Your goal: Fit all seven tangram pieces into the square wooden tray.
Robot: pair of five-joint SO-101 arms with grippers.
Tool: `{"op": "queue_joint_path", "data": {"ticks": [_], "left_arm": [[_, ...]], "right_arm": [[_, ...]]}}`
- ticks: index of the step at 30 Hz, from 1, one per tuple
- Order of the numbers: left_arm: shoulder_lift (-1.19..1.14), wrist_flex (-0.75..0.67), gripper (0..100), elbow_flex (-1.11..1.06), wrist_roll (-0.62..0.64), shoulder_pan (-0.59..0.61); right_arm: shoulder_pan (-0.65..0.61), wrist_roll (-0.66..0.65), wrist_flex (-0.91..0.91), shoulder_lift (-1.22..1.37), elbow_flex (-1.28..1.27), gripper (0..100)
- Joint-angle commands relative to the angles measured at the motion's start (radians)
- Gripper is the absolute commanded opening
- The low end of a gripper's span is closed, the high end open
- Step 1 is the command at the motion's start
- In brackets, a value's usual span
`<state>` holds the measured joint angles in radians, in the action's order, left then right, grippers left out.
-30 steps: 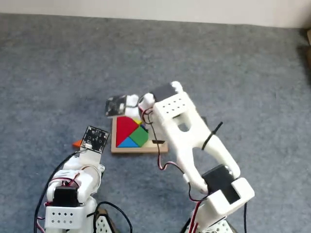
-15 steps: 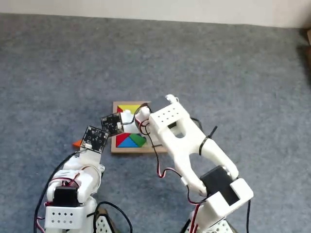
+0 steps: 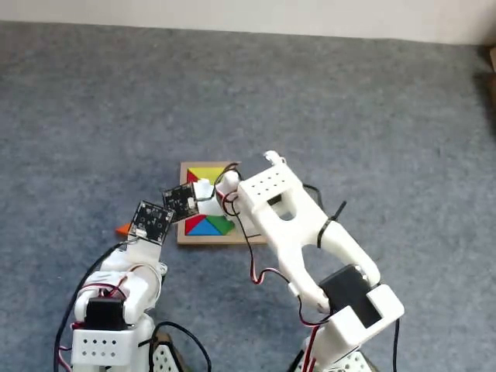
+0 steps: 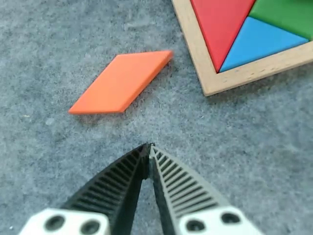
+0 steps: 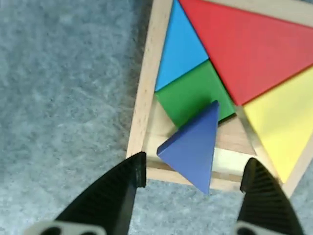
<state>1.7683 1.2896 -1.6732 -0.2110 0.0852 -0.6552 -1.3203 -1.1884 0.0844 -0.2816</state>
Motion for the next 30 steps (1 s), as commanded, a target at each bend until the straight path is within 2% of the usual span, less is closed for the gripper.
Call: {"op": "queue_joint_path", "data": {"ticks": [1,5,8,13,16,19,25,30], "left_arm": [[0.048,0.003,3,-0.024,0.008,-0.015],[0.048,0.003,3,-0.024,0.008,-0.015],[0.048,0.003,3,-0.024,0.008,-0.015],[0.048,0.003,3,-0.024,0.008,-0.015],[0.048,0.003,3,-0.024,0.008,-0.015],[0.048,0.003,3,-0.024,0.008,-0.015],[0.048,0.003,3,-0.024,0.008,-0.015],[0.048,0.003,3,-0.024,0.008,-0.015]], "right_arm": [[0.051,0.043,-0.013,-0.059,0.015,26.8],[0.082,0.160,-0.007,-0.058,0.068,11.8],[0.096,0.327,-0.005,-0.054,0.131,1.5],[0.094,0.646,-0.002,-0.051,0.188,0.8],[0.087,0.836,0.074,-0.051,0.185,0.8],[0.076,0.962,0.136,-0.038,0.134,0.8],[0.039,1.014,0.266,0.010,0.039,0.8],[-0.015,1.010,0.265,0.019,-0.033,0.8]]}}
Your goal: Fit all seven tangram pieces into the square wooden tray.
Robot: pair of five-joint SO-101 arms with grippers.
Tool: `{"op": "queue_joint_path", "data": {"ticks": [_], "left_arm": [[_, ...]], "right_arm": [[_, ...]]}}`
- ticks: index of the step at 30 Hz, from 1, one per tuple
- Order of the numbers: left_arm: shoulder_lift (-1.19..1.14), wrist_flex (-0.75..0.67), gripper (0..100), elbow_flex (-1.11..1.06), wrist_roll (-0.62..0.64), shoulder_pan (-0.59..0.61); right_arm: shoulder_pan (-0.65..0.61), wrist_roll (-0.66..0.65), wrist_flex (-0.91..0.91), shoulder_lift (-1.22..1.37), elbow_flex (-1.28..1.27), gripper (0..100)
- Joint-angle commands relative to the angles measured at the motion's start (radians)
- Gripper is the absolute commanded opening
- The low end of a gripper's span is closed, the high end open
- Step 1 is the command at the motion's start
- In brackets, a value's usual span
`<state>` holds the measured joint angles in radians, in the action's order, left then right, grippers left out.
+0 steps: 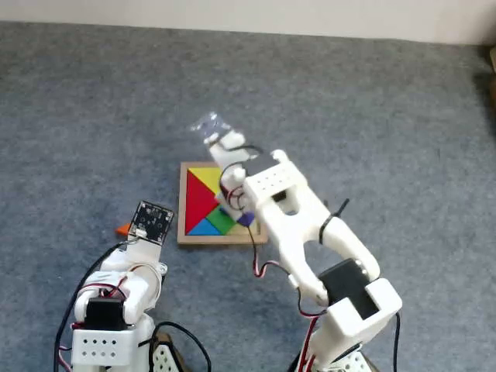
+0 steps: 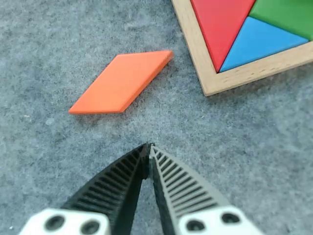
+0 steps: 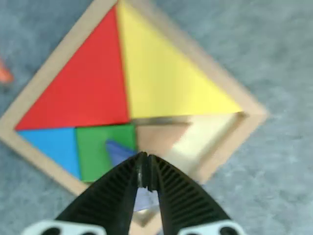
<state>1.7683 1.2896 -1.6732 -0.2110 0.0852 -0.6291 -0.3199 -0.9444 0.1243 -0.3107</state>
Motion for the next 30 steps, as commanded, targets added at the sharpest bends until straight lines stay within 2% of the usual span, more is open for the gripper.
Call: {"op": "queue_joint_path", "data": {"ticks": [1,15,19,22,30], "left_arm": [[0.048,0.003,3,-0.024,0.008,-0.015],[0.048,0.003,3,-0.024,0.008,-0.015],[0.048,0.003,3,-0.024,0.008,-0.015],[0.048,0.003,3,-0.024,0.008,-0.015],[0.048,0.003,3,-0.024,0.008,-0.015]], "right_arm": [[-0.047,0.009,0.021,-0.021,-0.015,0.8],[-0.048,-0.058,-0.122,-0.021,-0.038,0.8],[-0.048,-0.170,-0.120,-0.021,-0.044,0.8],[-0.033,-0.187,-0.120,-0.027,-0.038,0.8],[-0.005,-0.187,-0.124,-0.288,-0.050,0.8]]}}
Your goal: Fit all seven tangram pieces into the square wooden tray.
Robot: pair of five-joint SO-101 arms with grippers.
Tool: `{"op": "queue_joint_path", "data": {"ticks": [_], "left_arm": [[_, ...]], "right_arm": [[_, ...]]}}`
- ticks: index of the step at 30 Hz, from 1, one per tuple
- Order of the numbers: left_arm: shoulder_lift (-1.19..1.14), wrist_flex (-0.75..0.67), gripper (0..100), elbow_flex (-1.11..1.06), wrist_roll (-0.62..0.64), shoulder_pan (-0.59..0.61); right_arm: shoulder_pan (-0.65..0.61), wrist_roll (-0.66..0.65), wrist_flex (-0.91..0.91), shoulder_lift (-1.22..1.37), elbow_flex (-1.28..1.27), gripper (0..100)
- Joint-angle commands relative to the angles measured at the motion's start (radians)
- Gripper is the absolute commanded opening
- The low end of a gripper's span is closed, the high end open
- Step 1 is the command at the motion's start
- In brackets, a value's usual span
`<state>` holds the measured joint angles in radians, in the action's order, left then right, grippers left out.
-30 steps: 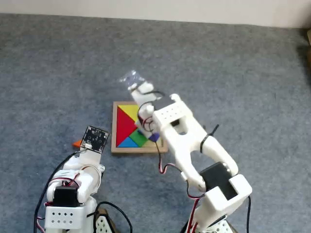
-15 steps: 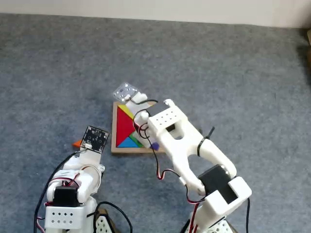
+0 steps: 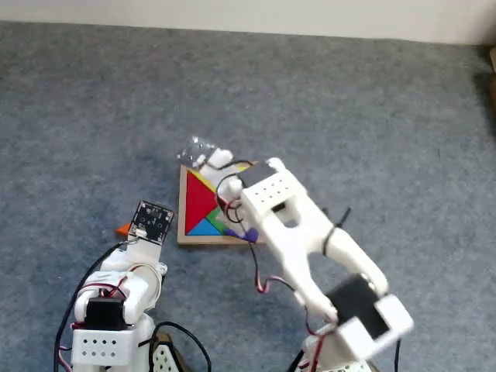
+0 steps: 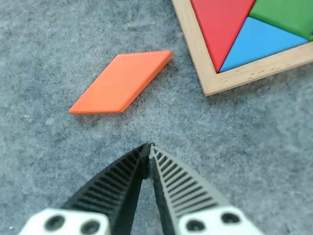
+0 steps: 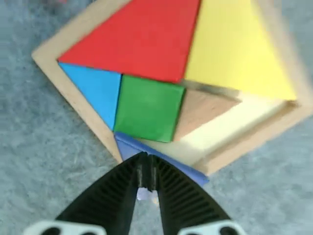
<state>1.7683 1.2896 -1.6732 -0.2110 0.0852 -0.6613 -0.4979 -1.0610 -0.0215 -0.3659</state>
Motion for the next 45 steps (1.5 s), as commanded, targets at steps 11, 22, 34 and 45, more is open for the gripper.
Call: {"op": "queue_joint_path", "data": {"ticks": [11,22,34,45], "left_arm": [[0.048,0.003,3,-0.024,0.008,-0.015],[0.048,0.003,3,-0.024,0.008,-0.015],[0.048,0.003,3,-0.024,0.008,-0.015],[0.048,0.003,3,-0.024,0.008,-0.015]], "right_arm": [[0.085,-0.008,-0.038,-0.231,-0.226,0.8],[0.143,-0.009,0.119,-0.039,-0.223,0.8],[0.182,-0.014,0.163,0.015,-0.087,0.8],[0.084,0.074,-0.005,-0.085,0.025,0.8]]}}
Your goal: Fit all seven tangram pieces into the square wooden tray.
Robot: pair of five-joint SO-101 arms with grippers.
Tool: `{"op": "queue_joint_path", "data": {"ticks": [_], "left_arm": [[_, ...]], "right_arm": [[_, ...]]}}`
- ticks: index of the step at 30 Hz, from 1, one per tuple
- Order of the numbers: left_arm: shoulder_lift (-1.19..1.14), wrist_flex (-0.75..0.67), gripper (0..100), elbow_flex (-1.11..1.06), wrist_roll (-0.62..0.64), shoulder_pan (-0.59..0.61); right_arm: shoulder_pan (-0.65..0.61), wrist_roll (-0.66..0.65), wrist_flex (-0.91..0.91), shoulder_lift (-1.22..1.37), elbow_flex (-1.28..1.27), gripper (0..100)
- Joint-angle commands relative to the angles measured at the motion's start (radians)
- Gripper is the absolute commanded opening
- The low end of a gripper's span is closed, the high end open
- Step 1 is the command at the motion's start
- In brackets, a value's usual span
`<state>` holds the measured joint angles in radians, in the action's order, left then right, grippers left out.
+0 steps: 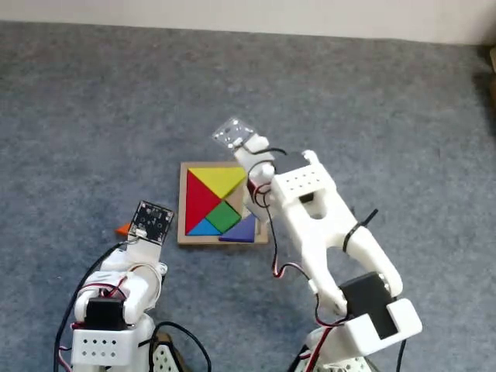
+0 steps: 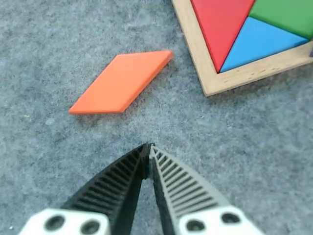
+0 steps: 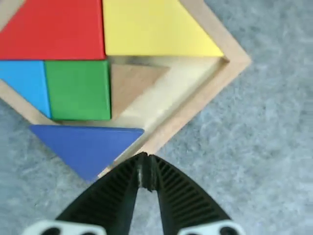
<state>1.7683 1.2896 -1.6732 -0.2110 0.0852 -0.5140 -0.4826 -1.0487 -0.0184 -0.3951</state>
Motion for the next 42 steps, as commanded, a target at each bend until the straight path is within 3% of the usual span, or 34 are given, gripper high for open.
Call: {"op": "queue_joint_path", "data": {"ticks": [1,10,16,29,34,42], "left_arm": [[0.048,0.003,3,-0.024,0.008,-0.015],[0.048,0.003,3,-0.024,0.008,-0.015],[0.048,0.003,3,-0.024,0.008,-0.015],[0.048,0.003,3,-0.024,0.008,-0.015],[0.048,0.003,3,-0.024,0.008,-0.015],[0.048,0.003,3,-0.024,0.008,-0.015]], "right_arm": [[-0.082,0.084,-0.021,-0.105,0.038,0.8],[-0.200,0.258,0.013,-0.137,-0.102,0.8],[-0.153,0.256,0.170,-0.070,-0.177,0.8],[-0.059,0.153,0.179,0.007,-0.180,0.8],[-0.061,0.157,0.166,-0.133,-0.183,0.8],[-0.053,0.158,-0.031,-0.484,-0.243,0.8]]}}
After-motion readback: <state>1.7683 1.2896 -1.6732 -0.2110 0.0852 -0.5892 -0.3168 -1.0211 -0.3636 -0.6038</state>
